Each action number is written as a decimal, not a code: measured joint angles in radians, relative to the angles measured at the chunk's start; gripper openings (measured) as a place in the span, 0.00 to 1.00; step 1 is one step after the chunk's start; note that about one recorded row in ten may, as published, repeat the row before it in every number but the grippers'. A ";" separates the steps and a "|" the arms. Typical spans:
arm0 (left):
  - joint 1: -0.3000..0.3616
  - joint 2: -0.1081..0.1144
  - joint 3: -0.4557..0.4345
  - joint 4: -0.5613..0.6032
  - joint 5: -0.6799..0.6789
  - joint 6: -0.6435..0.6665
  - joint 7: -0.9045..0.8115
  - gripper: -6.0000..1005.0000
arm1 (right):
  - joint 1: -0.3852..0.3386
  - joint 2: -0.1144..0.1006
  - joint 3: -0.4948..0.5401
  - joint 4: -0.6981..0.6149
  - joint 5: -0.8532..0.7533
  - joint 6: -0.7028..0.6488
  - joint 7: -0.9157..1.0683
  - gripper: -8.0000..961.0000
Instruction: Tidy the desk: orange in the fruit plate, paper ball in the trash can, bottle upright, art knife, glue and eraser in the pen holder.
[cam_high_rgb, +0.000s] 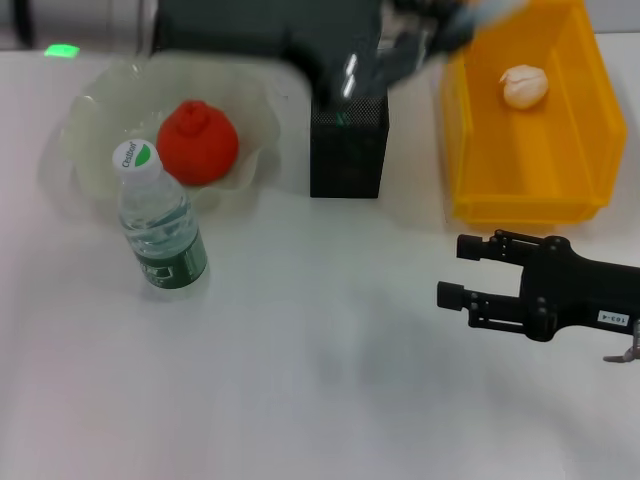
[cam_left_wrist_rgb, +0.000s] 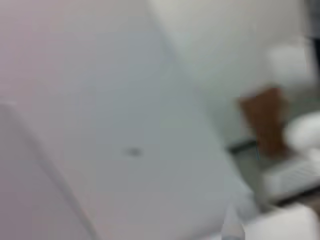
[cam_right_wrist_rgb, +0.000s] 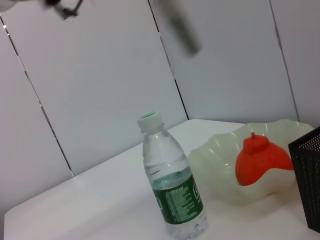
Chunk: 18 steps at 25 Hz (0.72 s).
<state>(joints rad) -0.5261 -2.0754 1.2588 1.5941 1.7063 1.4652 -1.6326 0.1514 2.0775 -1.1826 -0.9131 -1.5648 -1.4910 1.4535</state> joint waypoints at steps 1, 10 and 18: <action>0.003 0.000 0.027 -0.021 -0.017 -0.069 0.000 0.14 | 0.001 -0.002 0.000 0.002 0.000 0.000 0.000 0.77; -0.039 -0.003 0.308 -0.243 -0.099 -0.622 0.018 0.14 | 0.017 -0.009 0.002 0.030 -0.011 0.000 -0.012 0.77; -0.095 -0.002 0.417 -0.423 -0.108 -0.847 0.021 0.14 | 0.026 -0.010 0.003 0.045 -0.013 0.000 -0.023 0.77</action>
<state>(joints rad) -0.6215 -2.0774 1.6754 1.1714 1.5982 0.6186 -1.6115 0.1777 2.0677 -1.1795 -0.8679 -1.5778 -1.4910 1.4302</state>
